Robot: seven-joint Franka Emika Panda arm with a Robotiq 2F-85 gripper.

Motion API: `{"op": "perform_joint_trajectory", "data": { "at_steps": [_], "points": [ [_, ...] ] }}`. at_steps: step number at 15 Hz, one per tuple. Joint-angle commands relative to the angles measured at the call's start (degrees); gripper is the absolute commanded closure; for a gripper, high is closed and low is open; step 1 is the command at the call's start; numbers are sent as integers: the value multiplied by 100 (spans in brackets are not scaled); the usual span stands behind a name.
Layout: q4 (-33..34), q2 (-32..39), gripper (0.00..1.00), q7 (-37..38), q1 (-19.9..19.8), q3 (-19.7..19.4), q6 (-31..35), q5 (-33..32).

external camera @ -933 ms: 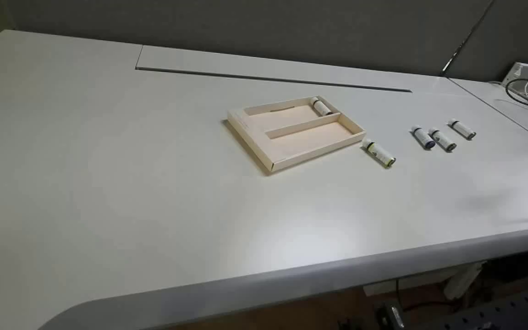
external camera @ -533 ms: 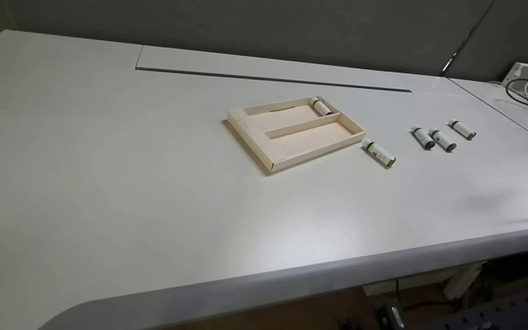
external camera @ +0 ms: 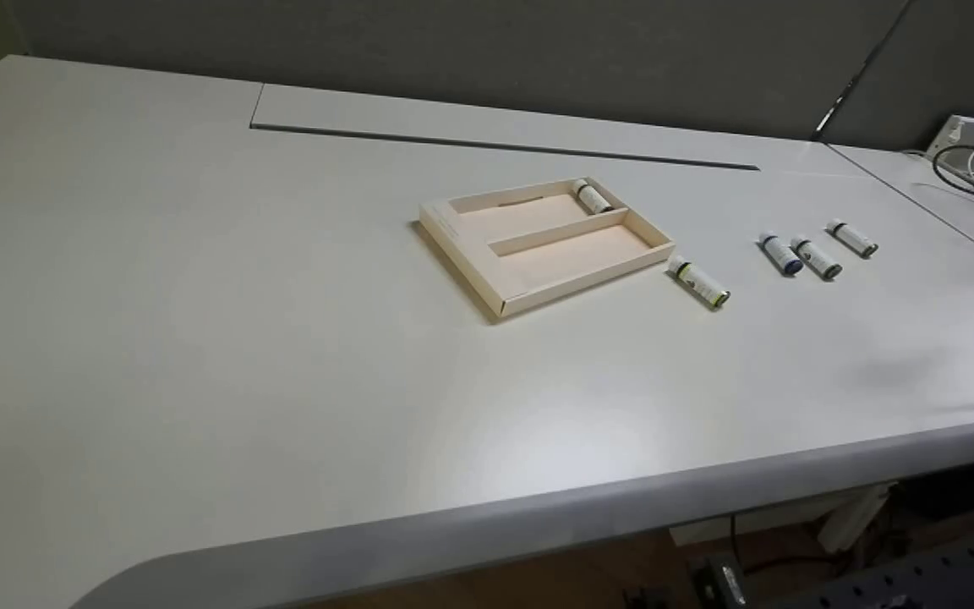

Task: Pick up the objects and put them in the box

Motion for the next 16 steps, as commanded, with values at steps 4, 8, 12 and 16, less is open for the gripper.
{"op": "perform_joint_trajectory", "data": {
  "at_steps": [4, 8, 12, 16],
  "points": [
    [-907, 826, 0, -119, 509, 555, 2082, 87],
    [-1264, 1975, 0, -35, 763, 992, 4119, -72],
    [-1462, 3408, 0, 625, 534, 1469, 5781, -400],
    [-1337, 3841, 0, 1075, 335, 1651, 5664, -768]
  ]
}}
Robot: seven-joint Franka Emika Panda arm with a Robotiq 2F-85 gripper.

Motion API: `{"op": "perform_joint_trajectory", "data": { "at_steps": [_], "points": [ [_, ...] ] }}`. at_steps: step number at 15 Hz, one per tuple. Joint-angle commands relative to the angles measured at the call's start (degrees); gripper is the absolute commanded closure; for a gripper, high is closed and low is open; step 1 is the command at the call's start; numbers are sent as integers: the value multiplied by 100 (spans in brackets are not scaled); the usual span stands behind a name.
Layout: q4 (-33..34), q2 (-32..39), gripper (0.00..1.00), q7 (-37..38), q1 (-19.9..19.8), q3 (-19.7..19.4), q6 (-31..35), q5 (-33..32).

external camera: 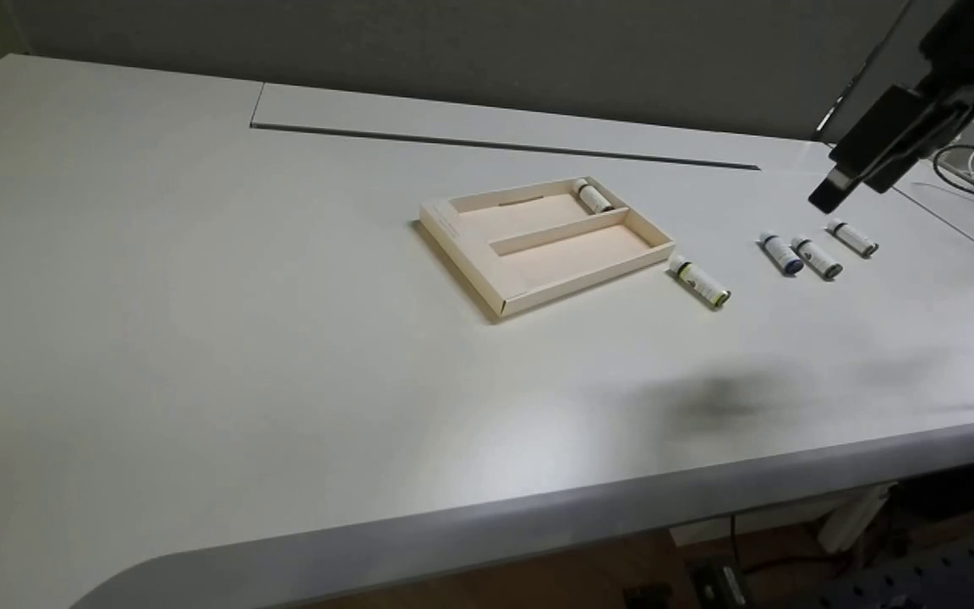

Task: Pick up the objects and put them in the box

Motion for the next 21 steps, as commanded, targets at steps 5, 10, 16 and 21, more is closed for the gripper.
{"op": "perform_joint_trajectory", "data": {
  "at_steps": [5, 10, 16, 21],
  "points": [
    [145, 326, 0, 147, -99, 61, 50, -80],
    [311, 706, 0, 240, -157, 86, 219, -288],
    [798, 1869, 0, 525, -133, -41, 665, -829],
    [1302, 2792, 0, 549, 125, -240, 1136, -733]
  ]
}}
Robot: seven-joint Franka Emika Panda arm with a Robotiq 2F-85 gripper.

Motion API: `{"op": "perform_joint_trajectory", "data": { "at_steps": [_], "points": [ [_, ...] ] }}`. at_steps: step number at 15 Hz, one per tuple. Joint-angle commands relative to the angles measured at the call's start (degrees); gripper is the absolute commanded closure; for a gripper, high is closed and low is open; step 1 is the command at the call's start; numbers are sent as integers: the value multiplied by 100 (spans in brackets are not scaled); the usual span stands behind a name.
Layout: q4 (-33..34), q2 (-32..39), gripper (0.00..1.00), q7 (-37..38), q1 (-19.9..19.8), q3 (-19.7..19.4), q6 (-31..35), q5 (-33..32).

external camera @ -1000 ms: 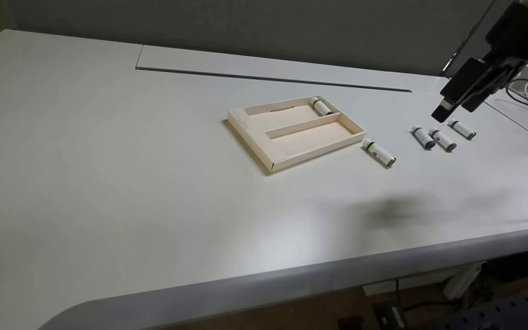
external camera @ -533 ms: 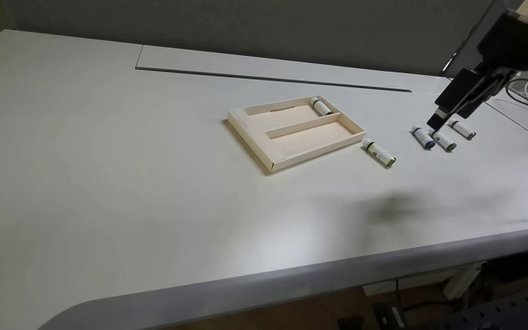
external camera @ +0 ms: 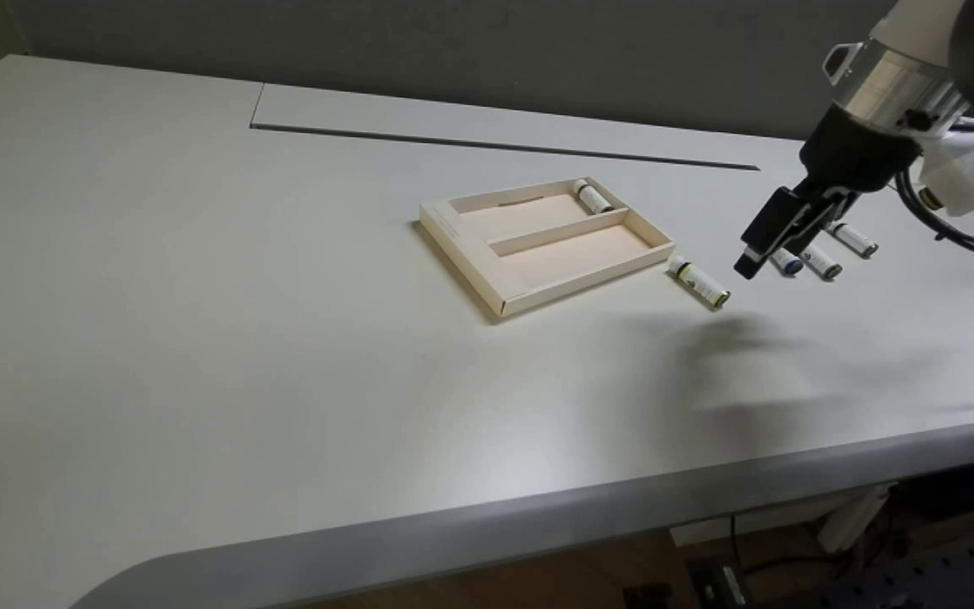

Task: Pick up the objects and put them in the box

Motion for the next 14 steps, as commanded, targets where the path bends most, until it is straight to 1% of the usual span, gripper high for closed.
{"op": "perform_joint_trajectory", "data": {
  "at_steps": [1, 4, 6, 7, 8, 9, 12, 14],
  "points": [
    [488, 660, 0, 304, 286, -197, 194, -78],
    [759, 1047, 0, 226, 347, -103, 235, 133],
    [895, 1239, 0, 209, 456, -121, 214, 139],
    [956, 1332, 12, 212, 501, -132, 235, 143],
    [1016, 1410, 26, 212, 549, -155, 245, 129],
    [1065, 1472, 32, 195, 559, -137, 252, 146],
    [1185, 1582, 55, 217, 648, -158, 219, 155],
    [1220, 1573, 67, 247, 716, -200, 180, 141]
  ]
}}
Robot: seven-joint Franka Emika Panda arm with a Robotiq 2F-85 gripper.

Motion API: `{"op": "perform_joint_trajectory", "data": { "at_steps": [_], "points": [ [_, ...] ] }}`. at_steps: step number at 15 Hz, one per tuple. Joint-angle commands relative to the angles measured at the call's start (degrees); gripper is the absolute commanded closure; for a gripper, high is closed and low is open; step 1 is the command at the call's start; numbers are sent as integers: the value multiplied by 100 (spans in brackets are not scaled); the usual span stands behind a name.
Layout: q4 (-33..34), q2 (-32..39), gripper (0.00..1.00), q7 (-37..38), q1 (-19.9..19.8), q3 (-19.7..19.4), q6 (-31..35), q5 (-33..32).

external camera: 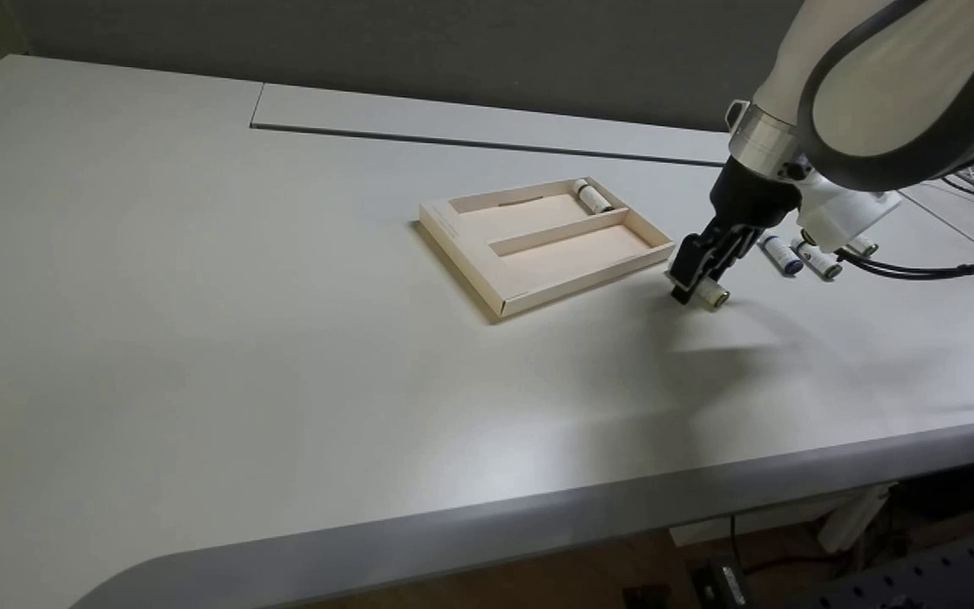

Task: Pick up the objects and put them in the box

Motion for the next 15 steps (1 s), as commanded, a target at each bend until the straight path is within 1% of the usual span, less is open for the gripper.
{"op": "perform_joint_trajectory", "data": {
  "at_steps": [1, 4, 6, 7, 10, 12, 14, 15],
  "points": [
    [167, 56, 74, 231, 188, -138, -83, -4],
    [260, 11, 95, 275, 292, -220, -360, -21],
    [347, -116, 93, 392, 441, -370, -721, -99],
    [427, -211, 93, 399, 470, -391, -1069, -137],
    [652, -401, 93, 363, 392, -286, -1781, -133],
    [813, -470, 93, 278, 281, -143, -2210, -49],
    [924, -469, 93, 217, 161, -9, -2277, 76],
    [952, -440, 93, 201, 93, 66, -2165, 177]
  ]
}}
